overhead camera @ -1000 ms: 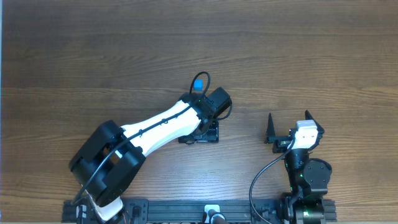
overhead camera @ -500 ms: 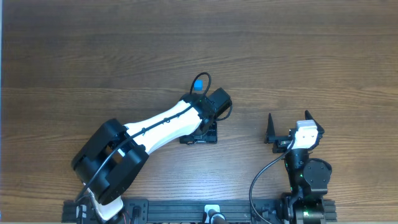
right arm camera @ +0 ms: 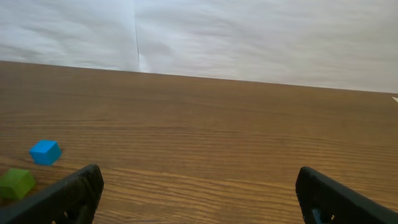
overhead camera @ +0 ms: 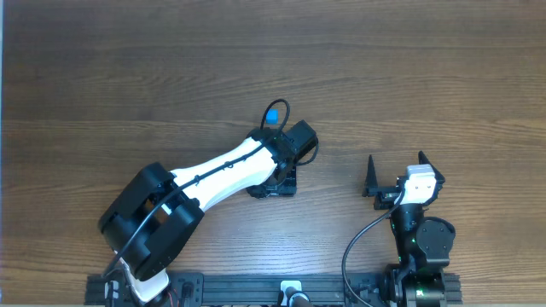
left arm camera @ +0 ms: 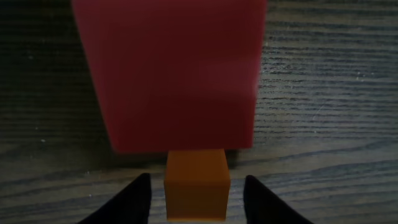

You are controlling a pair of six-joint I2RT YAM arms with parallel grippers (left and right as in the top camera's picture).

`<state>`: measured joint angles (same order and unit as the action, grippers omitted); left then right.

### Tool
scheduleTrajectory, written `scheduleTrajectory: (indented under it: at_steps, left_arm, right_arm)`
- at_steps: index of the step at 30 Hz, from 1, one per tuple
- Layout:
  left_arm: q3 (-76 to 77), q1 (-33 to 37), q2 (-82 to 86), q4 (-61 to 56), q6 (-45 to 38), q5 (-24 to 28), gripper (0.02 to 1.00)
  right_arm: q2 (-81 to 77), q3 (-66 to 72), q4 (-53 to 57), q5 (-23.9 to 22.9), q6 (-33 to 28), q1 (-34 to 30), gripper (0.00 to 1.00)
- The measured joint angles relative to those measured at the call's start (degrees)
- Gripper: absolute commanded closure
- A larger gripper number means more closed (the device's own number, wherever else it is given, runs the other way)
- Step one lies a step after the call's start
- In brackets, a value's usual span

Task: Stack Cubes

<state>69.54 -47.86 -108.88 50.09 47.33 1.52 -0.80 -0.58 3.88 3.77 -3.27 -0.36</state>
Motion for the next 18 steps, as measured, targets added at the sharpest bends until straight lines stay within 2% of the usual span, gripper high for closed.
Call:
scheduleTrajectory:
  at_steps: [9,18]
  left_arm:
    - [0.0,0.0,0.0,0.2,0.0,0.0,0.568]
    - [0.0,0.0,0.0,0.3,0.0,0.0,0.691]
  right_arm:
    - [0.0,0.0,0.0,0.0,0.0,0.0,0.009]
    - [0.0,0.0,0.0,0.0,0.0,0.0,0.007]
